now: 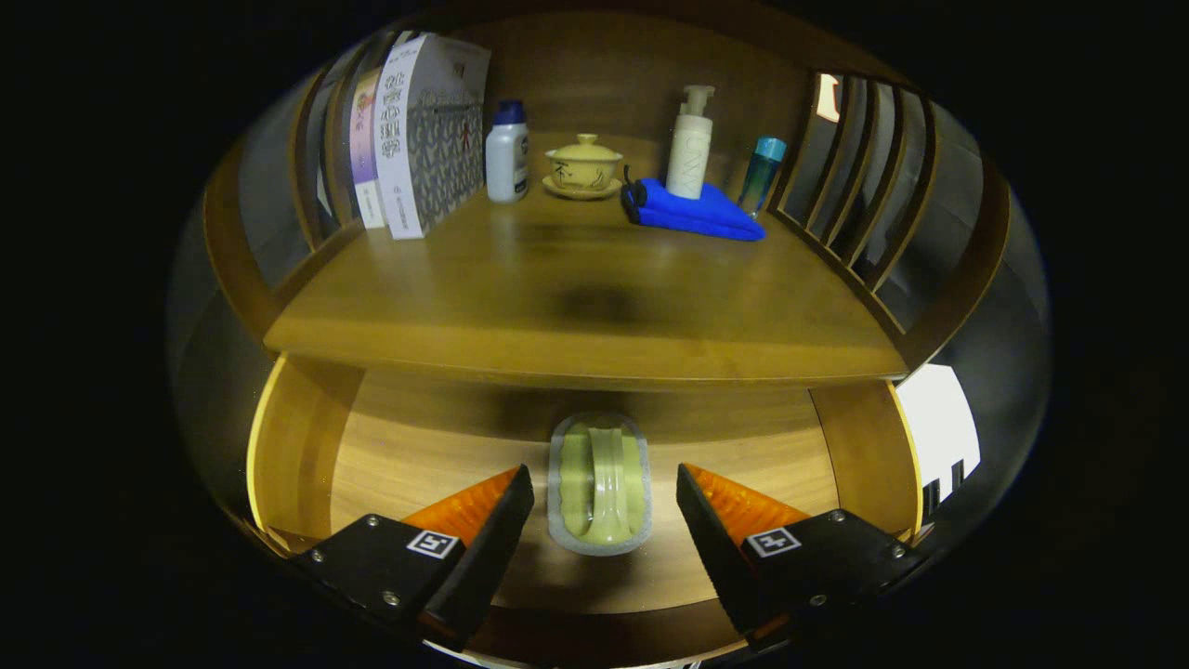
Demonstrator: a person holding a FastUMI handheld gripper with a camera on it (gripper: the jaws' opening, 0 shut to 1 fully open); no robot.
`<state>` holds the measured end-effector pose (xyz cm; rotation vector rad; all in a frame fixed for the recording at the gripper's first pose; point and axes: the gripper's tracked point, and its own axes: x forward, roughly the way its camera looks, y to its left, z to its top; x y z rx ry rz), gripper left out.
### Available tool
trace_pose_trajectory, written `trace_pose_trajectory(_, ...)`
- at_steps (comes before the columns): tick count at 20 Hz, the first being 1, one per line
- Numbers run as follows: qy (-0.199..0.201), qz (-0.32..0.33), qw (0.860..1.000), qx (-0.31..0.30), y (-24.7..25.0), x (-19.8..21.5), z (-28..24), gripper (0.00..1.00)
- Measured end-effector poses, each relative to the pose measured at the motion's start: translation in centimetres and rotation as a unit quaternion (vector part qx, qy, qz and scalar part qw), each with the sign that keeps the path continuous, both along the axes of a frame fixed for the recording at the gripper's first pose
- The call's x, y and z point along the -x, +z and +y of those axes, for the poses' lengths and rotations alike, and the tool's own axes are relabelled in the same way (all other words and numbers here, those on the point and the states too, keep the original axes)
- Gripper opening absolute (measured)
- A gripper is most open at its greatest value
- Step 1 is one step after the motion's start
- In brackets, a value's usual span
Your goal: Pull open the drawer, take out the items inside it, and place them on the countertop above the cabinet.
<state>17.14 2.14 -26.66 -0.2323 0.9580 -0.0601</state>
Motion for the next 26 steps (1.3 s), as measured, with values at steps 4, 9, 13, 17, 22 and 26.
trace_pose_trajectory(4,-0.02,0.019,1.0,-0.012,-1.7,0.2,-0.7,0.9)
trace_pose_trajectory(9,-0.041,0.034,0.998,-0.028,-3.0,-0.1,-1.5,0.55)
trace_pose_trajectory(13,-0.038,0.038,0.998,-0.02,-3.3,0.3,-1.6,0.27)
trace_pose_trajectory(17,-0.011,0.023,0.999,-0.025,-2.5,2.1,-0.2,0.15)
trace_pose_trajectory(22,-0.003,-0.017,1.0,-0.015,2.0,5.1,0.4,0.11)
trace_pose_trajectory(26,0.002,-0.074,0.997,-0.007,7.0,5.0,0.6,0.11)
